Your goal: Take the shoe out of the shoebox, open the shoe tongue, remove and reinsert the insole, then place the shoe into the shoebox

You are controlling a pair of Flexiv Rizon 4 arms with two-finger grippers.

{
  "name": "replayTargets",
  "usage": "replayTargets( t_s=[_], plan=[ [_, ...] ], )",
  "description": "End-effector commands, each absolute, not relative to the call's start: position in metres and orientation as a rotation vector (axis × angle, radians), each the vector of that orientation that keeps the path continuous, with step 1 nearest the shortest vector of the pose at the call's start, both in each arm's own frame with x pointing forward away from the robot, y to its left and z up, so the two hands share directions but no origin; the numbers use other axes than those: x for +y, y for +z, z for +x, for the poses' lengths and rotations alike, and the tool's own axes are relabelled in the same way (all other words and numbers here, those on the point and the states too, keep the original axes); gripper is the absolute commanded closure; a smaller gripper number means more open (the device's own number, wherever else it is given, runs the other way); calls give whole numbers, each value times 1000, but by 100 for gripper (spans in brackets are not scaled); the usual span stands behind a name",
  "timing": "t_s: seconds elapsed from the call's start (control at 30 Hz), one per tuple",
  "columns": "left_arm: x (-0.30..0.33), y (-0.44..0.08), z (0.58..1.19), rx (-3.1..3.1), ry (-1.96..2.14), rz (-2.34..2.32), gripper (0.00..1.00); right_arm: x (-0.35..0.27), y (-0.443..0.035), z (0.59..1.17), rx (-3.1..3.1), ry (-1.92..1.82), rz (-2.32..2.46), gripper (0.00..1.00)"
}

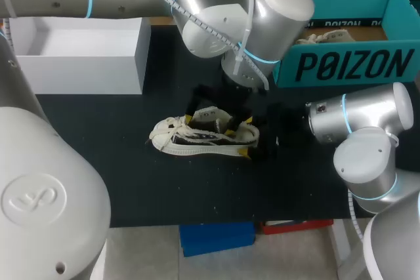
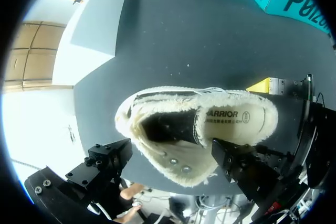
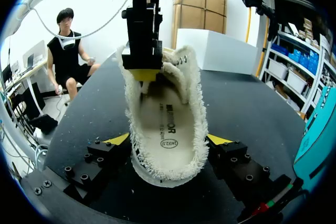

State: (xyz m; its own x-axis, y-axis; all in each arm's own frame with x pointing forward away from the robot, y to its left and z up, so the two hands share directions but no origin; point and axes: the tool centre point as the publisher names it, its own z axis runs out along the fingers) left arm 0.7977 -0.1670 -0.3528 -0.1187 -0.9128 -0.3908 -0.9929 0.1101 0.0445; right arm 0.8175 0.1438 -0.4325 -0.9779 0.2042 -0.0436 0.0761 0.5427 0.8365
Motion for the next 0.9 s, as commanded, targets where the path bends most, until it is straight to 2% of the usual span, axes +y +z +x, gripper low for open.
replayTargets(
  t_s=[0.03, 0.07, 0.13, 0.27, 0.4, 0.47, 0.57, 0.6, 0.9],
  plan=[
    [-172, -362, 801, 2085, 503, -1852, 0, 145, -435, 819, 2639, 1418, 243, 100],
    [-172, -363, 801, 2086, 505, -1849, 5, 145, -435, 819, 2639, 1418, 243, 100],
    [-170, -365, 801, 2079, 527, -1837, 47, 145, -435, 819, 2639, 1418, 243, 100],
    [-168, -370, 801, 2074, 561, -1804, 61, 145, -435, 819, 2639, 1418, 243, 100],
    [-167, -372, 801, 2076, 573, -1785, 64, 145, -435, 819, 2639, 1418, 243, 100],
    [-167, -373, 802, 2071, 577, -1783, 70, 145, -435, 819, 2639, 1418, 243, 100],
    [-166, -372, 803, 2071, 578, -1780, 89, 145, -435, 819, 2639, 1418, 243, 100],
    [-166, -372, 803, 2071, 577, -1780, 100, 145, -435, 819, 2639, 1418, 243, 100],
    [-166, -353, 807, 2082, 497, -1790, 100, 145, -435, 819, 2639, 1418, 243, 100]
  ],
)
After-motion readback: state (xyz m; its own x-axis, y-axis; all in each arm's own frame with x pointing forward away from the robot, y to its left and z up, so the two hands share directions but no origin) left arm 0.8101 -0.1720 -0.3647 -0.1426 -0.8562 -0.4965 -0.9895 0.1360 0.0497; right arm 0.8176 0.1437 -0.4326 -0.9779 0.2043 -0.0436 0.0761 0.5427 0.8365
